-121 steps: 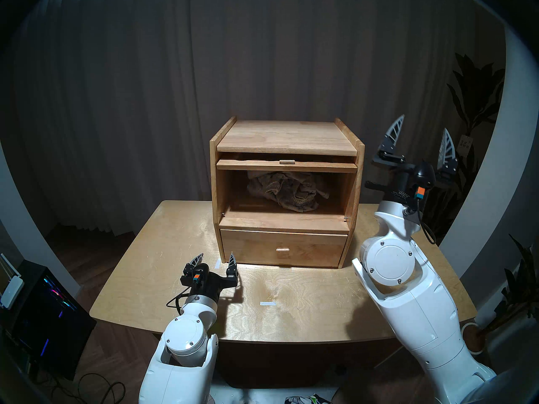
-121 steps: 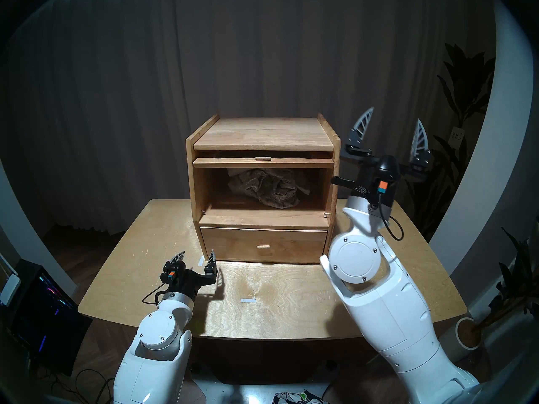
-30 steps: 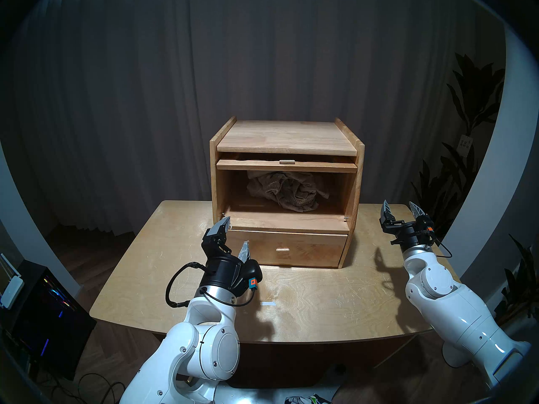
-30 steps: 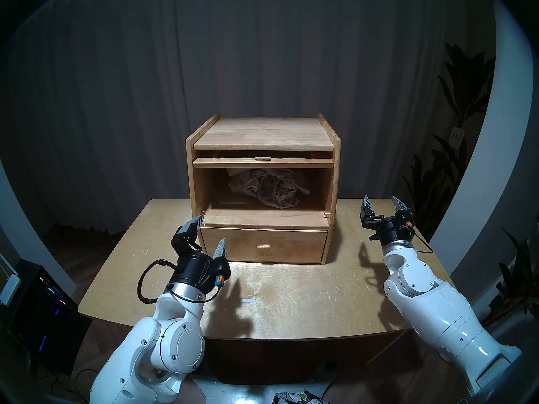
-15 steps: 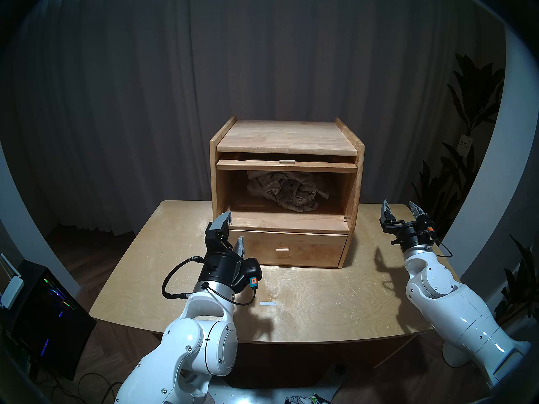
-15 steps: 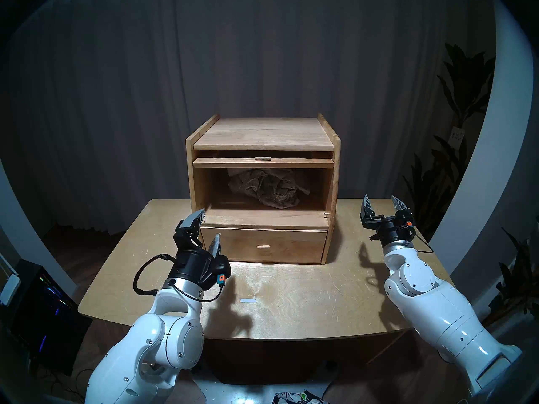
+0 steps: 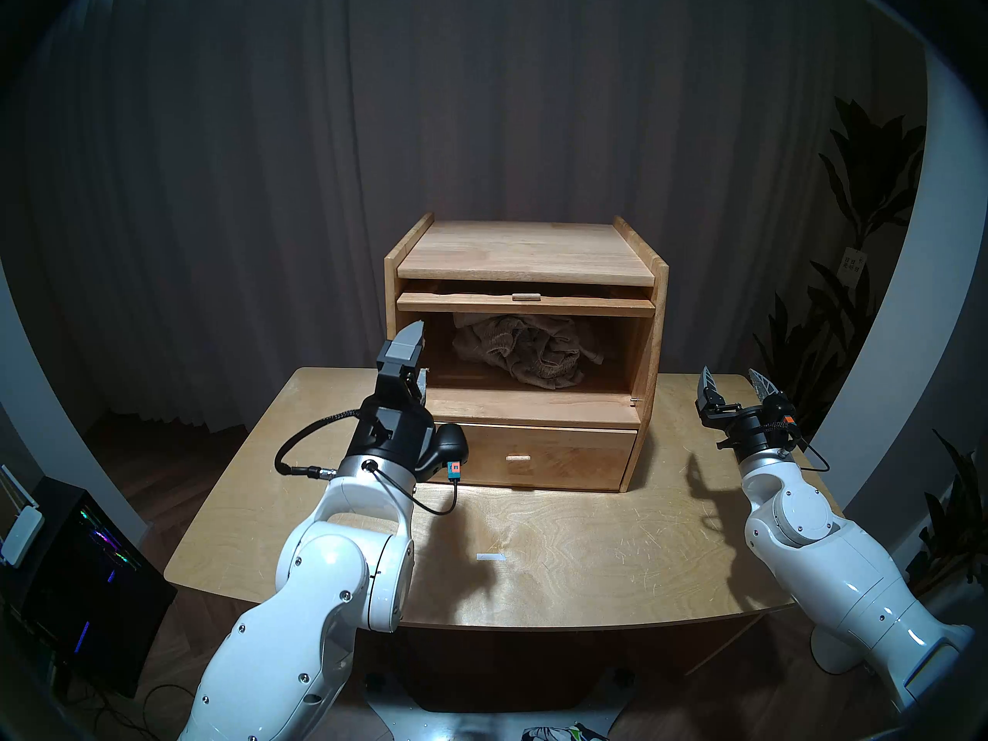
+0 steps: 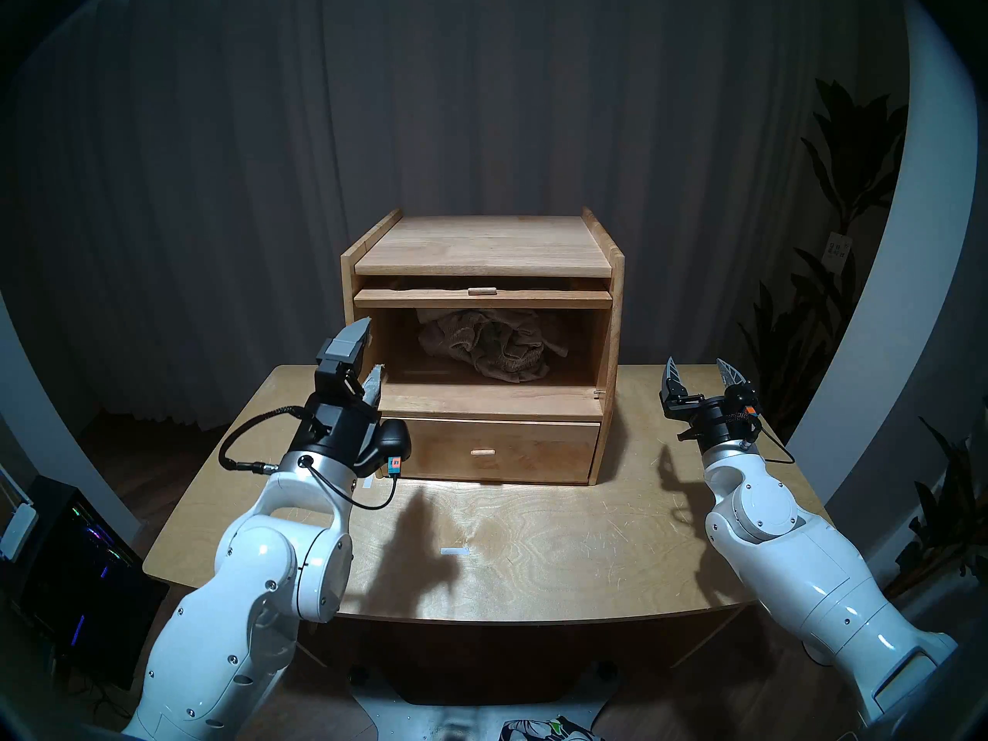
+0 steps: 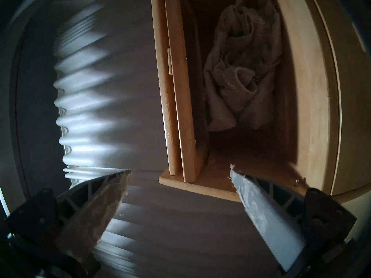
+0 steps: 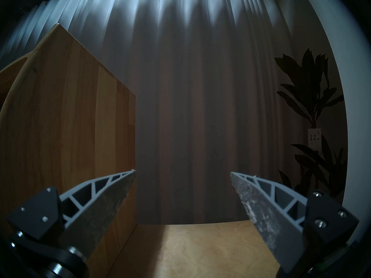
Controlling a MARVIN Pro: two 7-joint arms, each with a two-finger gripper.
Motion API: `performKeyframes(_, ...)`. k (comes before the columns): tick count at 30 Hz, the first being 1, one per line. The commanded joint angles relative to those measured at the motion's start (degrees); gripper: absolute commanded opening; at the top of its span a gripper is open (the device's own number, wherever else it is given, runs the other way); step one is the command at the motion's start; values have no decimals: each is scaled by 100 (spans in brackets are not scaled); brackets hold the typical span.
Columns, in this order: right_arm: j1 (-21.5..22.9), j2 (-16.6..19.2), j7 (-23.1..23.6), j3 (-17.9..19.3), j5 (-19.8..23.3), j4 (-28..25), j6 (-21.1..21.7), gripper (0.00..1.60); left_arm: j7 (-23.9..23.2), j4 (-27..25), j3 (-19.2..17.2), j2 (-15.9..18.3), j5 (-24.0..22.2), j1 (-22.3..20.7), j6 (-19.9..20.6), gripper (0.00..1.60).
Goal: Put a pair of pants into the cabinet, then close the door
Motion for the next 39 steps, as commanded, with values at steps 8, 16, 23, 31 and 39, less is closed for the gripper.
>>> performKeyframes(8,66,13,12,50,0,-45,-38,160,-1077,71,-85,-670,-275,-1001,-906,160)
performKeyframes(16,70,14,32,50,9,-37,-39,160,-1538,332,-173,-1036,-339,-1466,-1221,160)
performKeyframes(23,74,14,51,50,20,-30,-40,160,-1822,808,-382,-1345,-262,-1947,-1390,160)
performKeyframes(31,77,14,65,53,29,-28,-45,160,-1956,1364,-471,-1636,16,-2355,-1537,160)
performKeyframes(39,79,14,67,53,36,-28,-48,160,-2071,1811,-554,-1925,313,-2747,-1664,160)
